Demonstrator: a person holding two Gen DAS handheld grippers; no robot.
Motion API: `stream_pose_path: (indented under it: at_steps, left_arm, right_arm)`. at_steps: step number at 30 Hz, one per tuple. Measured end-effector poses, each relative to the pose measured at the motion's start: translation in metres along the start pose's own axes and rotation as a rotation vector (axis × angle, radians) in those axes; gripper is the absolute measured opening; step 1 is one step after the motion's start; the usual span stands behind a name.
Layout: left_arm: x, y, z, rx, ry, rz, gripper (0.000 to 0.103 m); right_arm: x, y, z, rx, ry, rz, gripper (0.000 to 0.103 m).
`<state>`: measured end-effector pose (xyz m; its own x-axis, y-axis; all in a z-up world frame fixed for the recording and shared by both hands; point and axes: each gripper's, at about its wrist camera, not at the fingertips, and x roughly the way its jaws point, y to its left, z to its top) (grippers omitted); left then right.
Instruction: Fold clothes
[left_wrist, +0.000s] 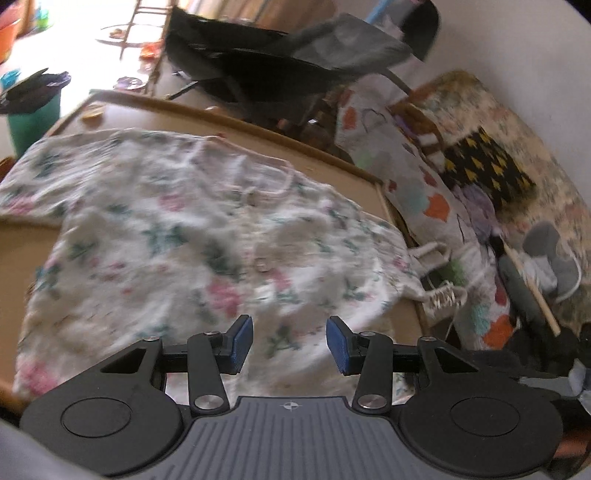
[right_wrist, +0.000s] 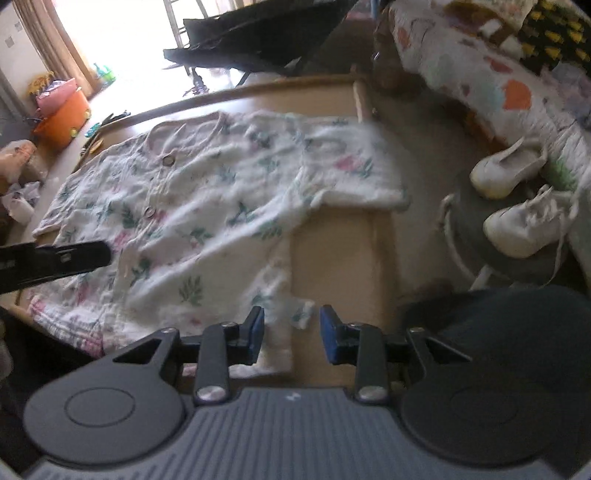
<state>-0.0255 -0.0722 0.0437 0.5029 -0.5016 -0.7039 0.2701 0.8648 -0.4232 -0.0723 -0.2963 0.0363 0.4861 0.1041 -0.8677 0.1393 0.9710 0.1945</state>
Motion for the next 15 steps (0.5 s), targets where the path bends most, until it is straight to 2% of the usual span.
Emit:
stream_pose_path:
  at_steps: [4,6,8,9,15]
  left_arm:
    - [0.02,-0.006,0.003,0.012,0.046,0.061,0.046]
    - [0.029,-0.003,0.004,-0.013,0.073,0.073,0.046]
    - [0.034,0.002,0.004,-0.041,0.083,0.068,0.046]
    - [0.035,0.003,0.004,-0.044,0.074,0.067,0.046]
    - [0.039,0.003,0.005,-0.032,0.06,0.075,0.046]
  right_arm:
    - [0.005,0.001,-0.005,-0.009,0.017,0.017,0.029]
    - [0.007,0.002,-0.008,-0.015,0.019,0.008,0.022]
    - [0.007,0.0,-0.007,-0.012,0.023,0.008,0.006]
    - [0.007,-0.001,-0.007,-0.011,0.024,0.012,0.003]
    - [-0.001,0.002,-0.009,-0.022,0.022,0.028,0.001]
